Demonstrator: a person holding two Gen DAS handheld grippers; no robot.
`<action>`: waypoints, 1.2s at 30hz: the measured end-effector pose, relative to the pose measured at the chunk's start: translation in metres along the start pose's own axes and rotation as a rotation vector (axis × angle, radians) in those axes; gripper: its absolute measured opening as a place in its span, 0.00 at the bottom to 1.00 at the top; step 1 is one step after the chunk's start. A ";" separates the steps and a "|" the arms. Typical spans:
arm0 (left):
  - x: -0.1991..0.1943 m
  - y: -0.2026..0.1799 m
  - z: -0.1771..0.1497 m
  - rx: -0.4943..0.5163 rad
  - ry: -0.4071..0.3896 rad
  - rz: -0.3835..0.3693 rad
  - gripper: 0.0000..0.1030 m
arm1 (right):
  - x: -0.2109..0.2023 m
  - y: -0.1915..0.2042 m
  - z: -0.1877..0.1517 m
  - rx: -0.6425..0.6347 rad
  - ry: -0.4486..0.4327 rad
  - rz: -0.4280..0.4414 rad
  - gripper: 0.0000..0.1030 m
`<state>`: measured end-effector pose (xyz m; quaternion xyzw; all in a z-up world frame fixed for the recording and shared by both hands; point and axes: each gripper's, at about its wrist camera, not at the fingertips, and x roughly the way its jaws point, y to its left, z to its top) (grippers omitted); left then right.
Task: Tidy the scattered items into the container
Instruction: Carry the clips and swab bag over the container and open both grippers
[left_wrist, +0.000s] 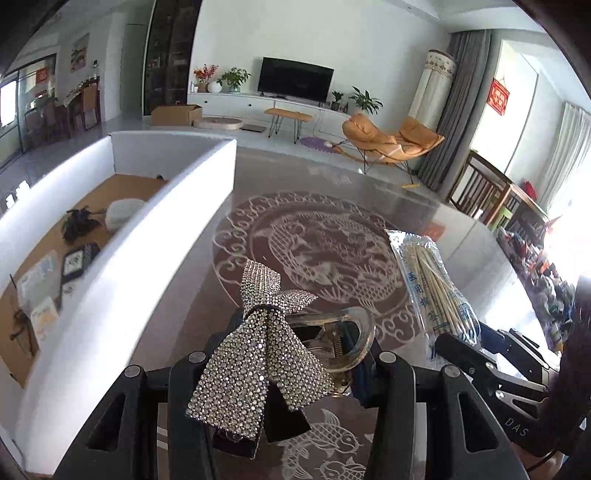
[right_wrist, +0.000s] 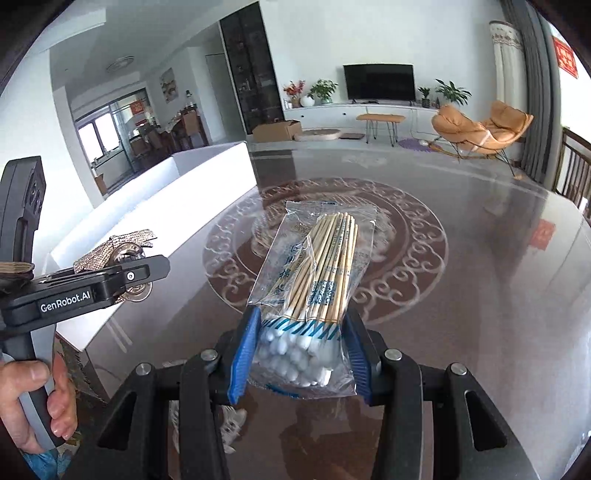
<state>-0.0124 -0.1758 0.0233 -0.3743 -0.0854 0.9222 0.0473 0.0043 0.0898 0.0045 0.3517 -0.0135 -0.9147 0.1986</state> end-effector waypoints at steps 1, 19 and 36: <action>-0.008 0.010 0.010 -0.011 -0.017 0.014 0.47 | 0.004 0.011 0.013 -0.023 -0.013 0.026 0.44; -0.031 0.239 0.063 -0.215 -0.043 0.386 0.47 | 0.168 0.253 0.160 -0.318 0.028 0.362 0.44; -0.004 0.244 0.067 -0.189 -0.009 0.420 0.47 | 0.211 0.264 0.148 -0.379 0.084 0.308 0.44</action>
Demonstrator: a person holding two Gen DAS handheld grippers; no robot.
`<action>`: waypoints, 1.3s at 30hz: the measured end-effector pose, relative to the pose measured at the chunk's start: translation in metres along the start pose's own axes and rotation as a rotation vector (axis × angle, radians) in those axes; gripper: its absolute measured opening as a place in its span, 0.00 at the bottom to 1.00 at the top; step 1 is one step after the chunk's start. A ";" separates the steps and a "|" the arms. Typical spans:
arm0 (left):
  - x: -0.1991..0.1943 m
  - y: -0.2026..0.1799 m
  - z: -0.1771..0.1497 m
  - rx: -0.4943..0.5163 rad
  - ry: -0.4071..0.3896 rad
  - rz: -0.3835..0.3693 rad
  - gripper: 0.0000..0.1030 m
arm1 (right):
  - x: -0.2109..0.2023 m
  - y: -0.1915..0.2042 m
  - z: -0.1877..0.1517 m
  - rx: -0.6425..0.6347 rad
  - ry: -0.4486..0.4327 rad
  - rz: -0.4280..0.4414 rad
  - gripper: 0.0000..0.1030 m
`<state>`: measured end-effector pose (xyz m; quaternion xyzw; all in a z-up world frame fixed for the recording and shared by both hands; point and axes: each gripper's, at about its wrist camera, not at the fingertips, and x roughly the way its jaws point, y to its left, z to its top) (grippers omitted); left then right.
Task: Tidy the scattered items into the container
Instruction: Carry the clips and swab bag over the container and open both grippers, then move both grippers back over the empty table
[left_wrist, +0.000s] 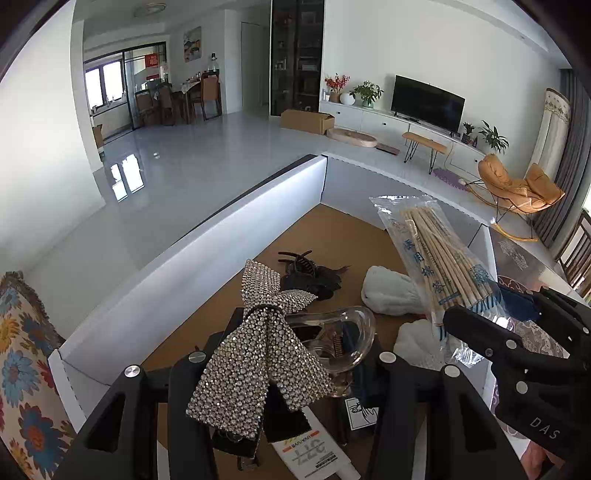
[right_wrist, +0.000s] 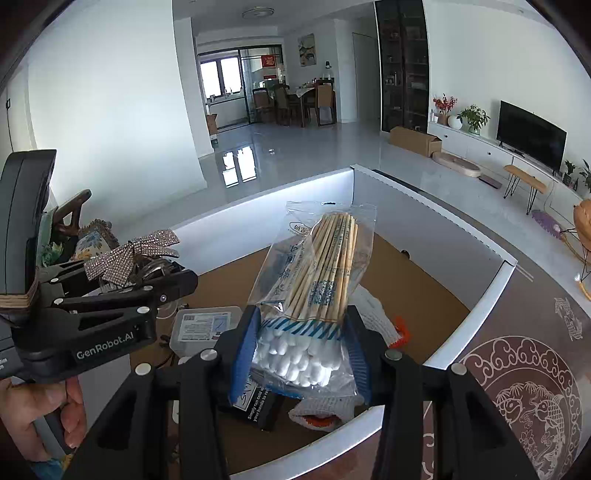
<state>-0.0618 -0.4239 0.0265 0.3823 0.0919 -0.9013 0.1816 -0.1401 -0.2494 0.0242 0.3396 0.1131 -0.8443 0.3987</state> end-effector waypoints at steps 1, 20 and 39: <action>0.001 -0.002 0.000 0.003 0.002 0.003 0.47 | -0.001 0.002 0.001 0.000 -0.003 -0.001 0.45; 0.032 0.008 0.000 -0.075 0.128 0.066 1.00 | 0.005 -0.016 -0.004 0.144 0.017 -0.008 0.59; -0.076 -0.068 -0.033 -0.042 -0.102 -0.128 1.00 | -0.138 -0.113 -0.134 0.286 -0.071 -0.246 0.59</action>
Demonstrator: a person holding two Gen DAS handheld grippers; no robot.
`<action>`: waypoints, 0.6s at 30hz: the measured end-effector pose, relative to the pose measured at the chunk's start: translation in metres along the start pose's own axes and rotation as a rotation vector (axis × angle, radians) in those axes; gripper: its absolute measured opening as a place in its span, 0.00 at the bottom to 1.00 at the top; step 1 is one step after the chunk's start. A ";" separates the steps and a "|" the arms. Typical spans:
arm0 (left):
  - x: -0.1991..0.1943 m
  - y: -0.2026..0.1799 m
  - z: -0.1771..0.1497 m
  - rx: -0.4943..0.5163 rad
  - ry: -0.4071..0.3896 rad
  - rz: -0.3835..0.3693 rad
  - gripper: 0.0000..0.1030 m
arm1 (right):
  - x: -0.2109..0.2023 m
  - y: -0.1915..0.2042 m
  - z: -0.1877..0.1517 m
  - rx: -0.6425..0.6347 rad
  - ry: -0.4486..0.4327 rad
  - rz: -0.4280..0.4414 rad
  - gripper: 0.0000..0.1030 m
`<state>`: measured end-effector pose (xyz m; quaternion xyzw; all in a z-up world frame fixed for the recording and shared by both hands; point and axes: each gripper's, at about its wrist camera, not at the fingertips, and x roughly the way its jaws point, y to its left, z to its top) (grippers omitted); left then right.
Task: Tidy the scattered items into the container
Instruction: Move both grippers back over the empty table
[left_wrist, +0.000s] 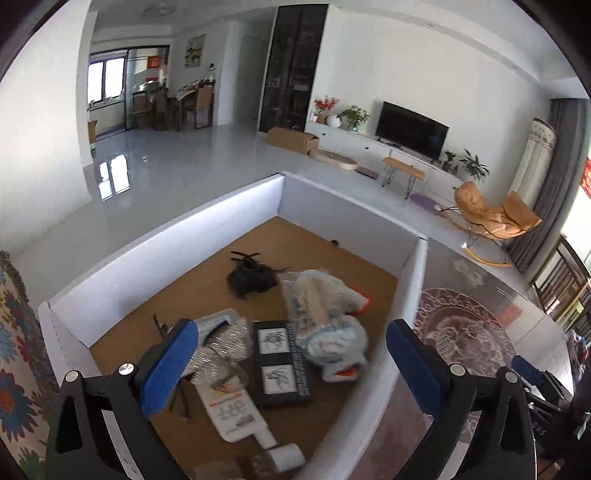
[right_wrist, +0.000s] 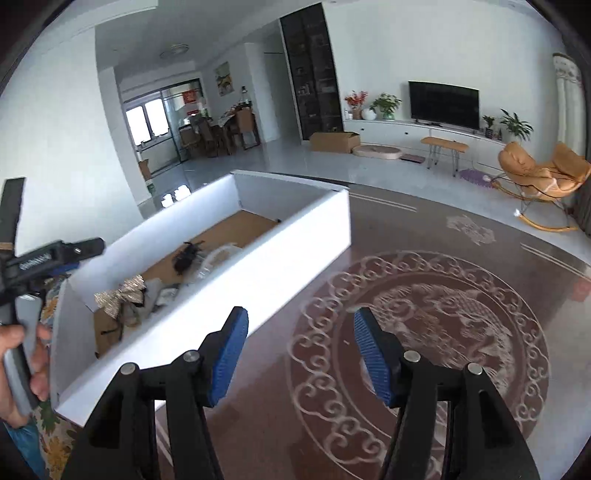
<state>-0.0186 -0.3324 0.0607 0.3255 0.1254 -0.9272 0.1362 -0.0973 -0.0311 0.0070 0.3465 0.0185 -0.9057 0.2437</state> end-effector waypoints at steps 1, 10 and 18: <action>-0.005 -0.016 -0.006 0.026 -0.004 -0.020 1.00 | -0.003 -0.012 -0.009 0.016 0.014 -0.019 0.59; 0.031 -0.133 -0.100 0.210 0.171 -0.111 1.00 | -0.014 -0.078 -0.087 0.098 0.092 -0.169 0.59; 0.092 -0.158 -0.150 0.166 0.320 -0.057 1.00 | -0.033 -0.105 -0.119 0.144 0.112 -0.226 0.59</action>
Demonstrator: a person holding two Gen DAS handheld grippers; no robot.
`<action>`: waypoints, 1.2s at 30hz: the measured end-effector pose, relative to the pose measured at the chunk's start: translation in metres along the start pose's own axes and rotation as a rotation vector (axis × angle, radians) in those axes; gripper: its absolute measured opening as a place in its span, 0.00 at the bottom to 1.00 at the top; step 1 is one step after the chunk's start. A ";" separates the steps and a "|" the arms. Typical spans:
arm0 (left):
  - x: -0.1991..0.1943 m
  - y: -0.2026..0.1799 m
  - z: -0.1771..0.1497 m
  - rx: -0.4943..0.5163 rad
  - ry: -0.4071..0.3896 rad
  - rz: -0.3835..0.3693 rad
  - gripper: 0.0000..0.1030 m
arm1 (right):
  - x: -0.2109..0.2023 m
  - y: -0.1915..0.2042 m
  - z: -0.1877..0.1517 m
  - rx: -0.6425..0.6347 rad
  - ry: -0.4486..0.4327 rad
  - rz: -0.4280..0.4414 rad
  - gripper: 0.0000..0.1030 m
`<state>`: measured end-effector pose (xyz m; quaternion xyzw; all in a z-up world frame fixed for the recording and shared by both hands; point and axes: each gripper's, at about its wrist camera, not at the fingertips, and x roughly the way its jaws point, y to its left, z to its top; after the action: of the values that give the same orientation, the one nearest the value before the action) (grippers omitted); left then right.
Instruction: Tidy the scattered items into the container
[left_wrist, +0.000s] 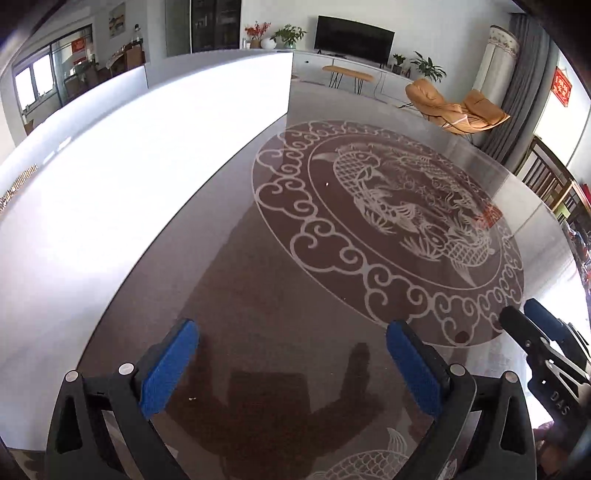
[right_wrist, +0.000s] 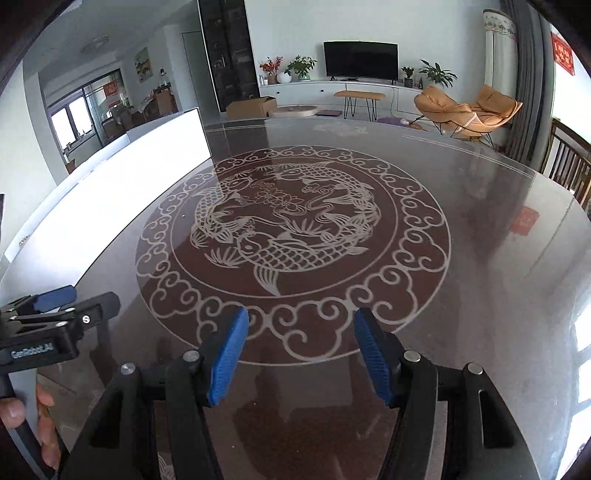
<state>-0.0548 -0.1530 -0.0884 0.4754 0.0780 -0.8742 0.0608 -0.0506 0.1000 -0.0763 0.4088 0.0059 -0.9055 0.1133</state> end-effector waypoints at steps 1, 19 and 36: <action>0.002 -0.003 -0.001 0.009 -0.005 0.014 1.00 | 0.000 -0.001 -0.003 -0.001 0.000 -0.004 0.59; -0.002 -0.012 -0.010 0.038 0.026 0.062 1.00 | 0.005 0.004 -0.004 -0.014 0.067 -0.080 0.63; -0.173 0.045 0.023 -0.031 -0.049 0.153 1.00 | -0.013 0.046 0.044 0.074 0.368 -0.073 0.63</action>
<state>0.0281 -0.1960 0.0658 0.4573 0.0534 -0.8772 0.1364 -0.0649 0.0528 -0.0339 0.5708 0.0082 -0.8187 0.0622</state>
